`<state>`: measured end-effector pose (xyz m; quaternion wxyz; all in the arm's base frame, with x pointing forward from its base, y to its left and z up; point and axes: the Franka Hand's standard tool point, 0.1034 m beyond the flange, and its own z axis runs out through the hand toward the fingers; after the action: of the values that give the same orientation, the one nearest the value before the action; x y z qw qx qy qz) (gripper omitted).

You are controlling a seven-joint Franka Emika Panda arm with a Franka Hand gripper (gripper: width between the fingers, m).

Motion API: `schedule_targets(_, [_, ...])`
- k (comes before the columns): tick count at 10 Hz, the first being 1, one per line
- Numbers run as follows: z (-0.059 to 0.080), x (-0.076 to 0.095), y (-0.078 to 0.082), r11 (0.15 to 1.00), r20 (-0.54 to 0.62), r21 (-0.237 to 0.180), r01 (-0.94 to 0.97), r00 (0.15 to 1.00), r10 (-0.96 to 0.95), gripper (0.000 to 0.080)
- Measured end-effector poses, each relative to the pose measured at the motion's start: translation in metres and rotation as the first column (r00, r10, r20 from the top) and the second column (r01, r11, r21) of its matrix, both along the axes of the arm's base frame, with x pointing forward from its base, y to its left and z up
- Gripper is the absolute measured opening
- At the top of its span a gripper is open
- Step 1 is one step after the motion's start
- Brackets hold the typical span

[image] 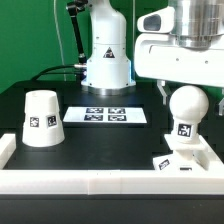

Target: Assemble lamp

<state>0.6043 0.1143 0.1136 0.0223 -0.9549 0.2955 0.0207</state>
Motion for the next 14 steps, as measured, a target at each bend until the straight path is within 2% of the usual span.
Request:
schedule_targets(4, [0.0, 0.0, -0.001, 0.961, 0.016, 0.005, -0.276, 0.961, 0.276, 0.0698])
schedule_targets(6, [0.001, 0.003, -0.003, 0.892, 0.037, -0.002, -0.452, 0.891, 0.452, 0.0698])
schedule_targets(7, [0.002, 0.006, -0.005, 0.824, 0.05, -0.016, -0.566, 0.823, 0.566, 0.0698])
schedule_targets(10, [0.002, 0.007, -0.007, 0.665, 0.062, -0.029, -0.746, 0.663, 0.746, 0.0698])
schedule_targets(14, [0.003, 0.008, -0.011, 0.261, 0.046, -0.055, -0.964, 0.259, 0.965, 0.0698])
